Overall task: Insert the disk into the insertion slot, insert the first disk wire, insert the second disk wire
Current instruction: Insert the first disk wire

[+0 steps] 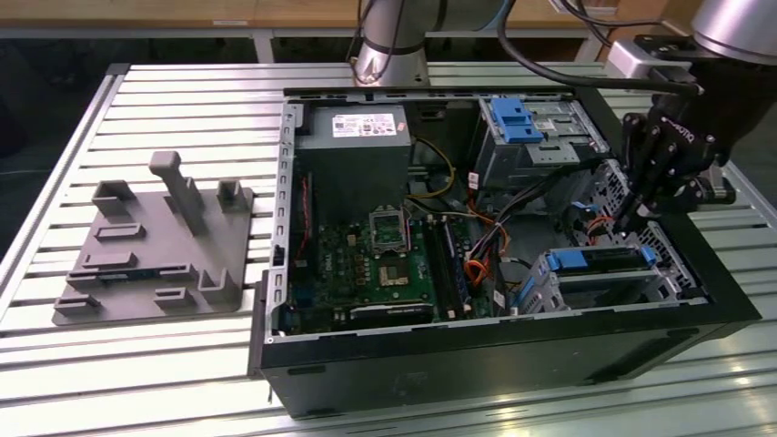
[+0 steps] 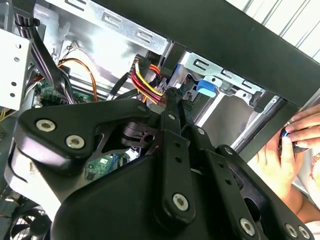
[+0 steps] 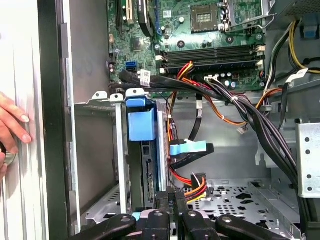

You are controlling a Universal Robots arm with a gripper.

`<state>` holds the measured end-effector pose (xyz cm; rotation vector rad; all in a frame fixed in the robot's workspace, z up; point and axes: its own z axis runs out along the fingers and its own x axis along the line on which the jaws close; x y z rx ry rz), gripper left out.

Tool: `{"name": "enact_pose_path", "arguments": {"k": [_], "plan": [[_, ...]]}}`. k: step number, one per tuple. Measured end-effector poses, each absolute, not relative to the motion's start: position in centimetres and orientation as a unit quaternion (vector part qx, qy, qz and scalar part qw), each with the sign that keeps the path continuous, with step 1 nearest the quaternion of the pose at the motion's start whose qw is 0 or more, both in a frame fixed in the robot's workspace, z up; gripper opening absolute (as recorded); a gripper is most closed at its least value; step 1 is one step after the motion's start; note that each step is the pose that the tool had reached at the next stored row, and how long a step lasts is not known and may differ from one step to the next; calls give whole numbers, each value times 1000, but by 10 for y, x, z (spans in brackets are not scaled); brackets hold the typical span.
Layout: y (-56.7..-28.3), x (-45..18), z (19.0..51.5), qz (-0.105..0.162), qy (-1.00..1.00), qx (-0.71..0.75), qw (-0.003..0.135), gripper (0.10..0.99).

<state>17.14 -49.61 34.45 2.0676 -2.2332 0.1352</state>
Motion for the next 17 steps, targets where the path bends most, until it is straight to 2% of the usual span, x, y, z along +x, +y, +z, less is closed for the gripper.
{"name": "enact_pose_path", "arguments": {"k": [17], "plan": [[-497,163,347,49,-733,678,41,165]]}}
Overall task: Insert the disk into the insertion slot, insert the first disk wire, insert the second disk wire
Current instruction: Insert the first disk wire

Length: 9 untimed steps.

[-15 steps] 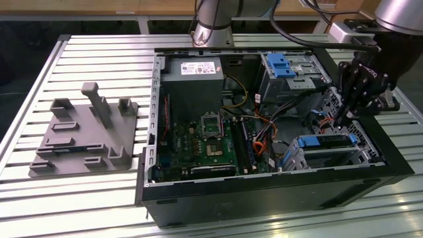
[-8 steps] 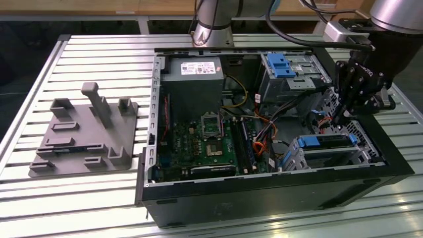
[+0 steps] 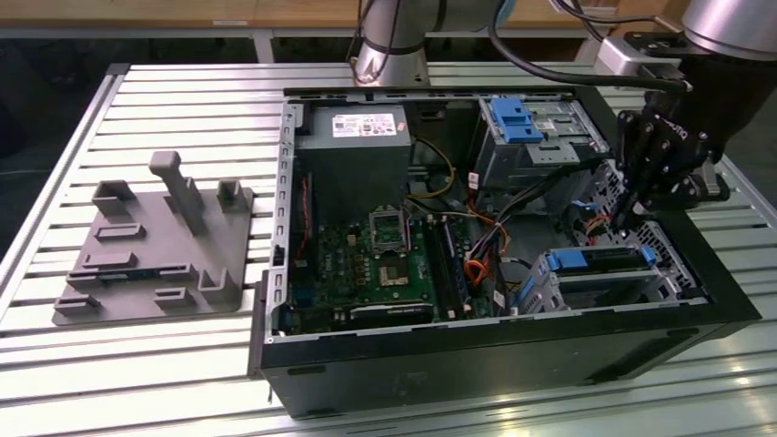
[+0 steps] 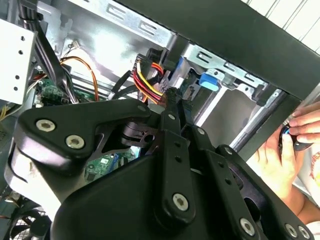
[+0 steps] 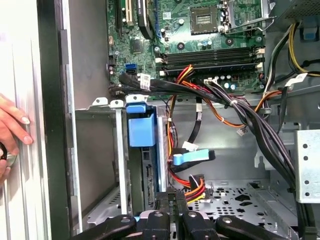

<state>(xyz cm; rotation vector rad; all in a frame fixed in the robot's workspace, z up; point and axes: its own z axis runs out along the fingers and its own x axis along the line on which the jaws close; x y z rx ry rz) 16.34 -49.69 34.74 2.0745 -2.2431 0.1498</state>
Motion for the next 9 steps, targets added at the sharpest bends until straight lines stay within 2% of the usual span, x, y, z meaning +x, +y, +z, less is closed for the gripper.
{"name": "enact_pose_path", "arguments": {"k": [4,9], "plan": [[-503,163,348,44,-733,678,33,165],[-504,162,351,43,-733,678,32,165]]}}
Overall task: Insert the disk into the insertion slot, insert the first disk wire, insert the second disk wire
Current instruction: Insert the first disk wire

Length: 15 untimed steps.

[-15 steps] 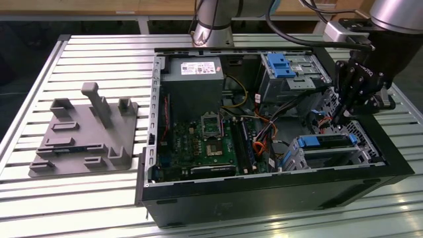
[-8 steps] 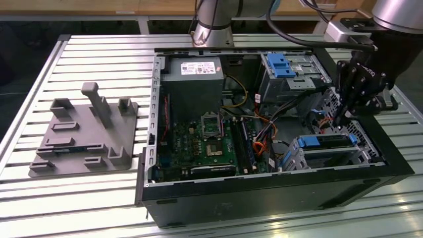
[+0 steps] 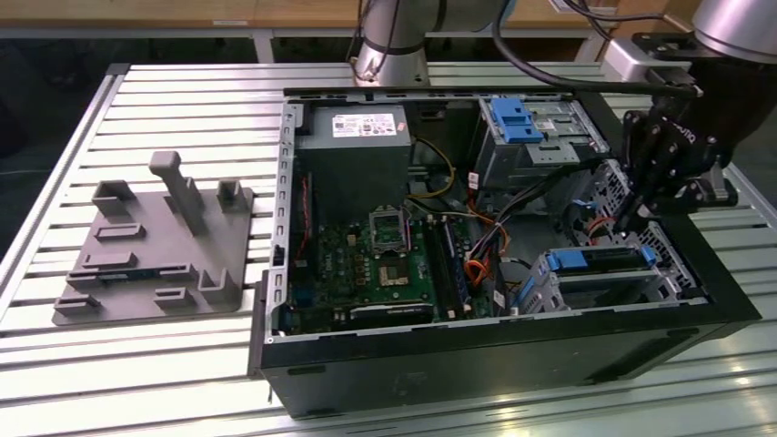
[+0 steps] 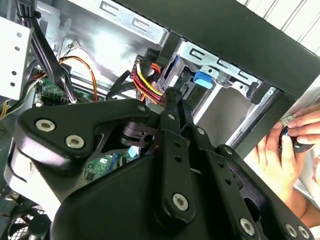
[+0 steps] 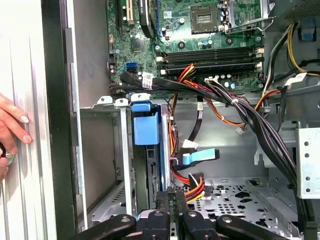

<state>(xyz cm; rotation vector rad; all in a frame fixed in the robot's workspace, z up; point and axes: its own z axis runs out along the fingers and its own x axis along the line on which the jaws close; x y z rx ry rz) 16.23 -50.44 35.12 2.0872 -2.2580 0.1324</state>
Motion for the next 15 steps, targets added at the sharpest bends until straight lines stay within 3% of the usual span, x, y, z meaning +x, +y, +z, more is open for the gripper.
{"name": "enact_pose_path", "arguments": {"k": [7,15], "plan": [[-506,162,351,34,-731,681,17,165],[-507,162,351,32,-731,681,20,165]]}}
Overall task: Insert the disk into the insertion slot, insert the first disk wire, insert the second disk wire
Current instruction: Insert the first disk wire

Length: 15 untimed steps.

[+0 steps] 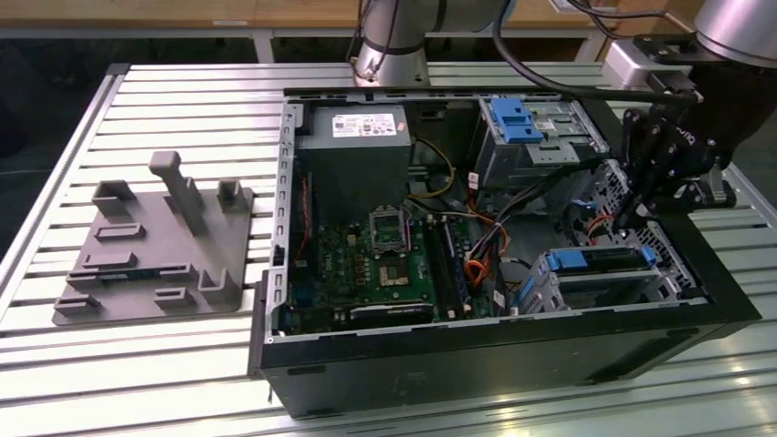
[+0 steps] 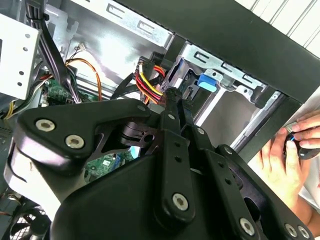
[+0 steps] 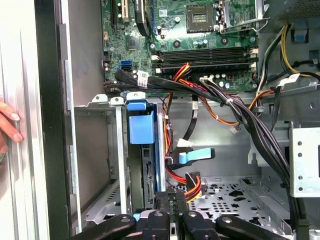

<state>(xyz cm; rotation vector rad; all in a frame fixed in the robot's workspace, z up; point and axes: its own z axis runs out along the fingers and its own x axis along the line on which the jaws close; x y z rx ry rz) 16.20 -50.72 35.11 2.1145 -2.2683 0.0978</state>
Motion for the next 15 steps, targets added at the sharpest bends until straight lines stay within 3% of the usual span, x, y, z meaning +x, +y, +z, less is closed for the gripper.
{"name": "enact_pose_path", "arguments": {"k": [9,15], "plan": [[-511,162,351,28,-731,682,22,165],[-518,162,350,20,-731,682,14,165]]}}
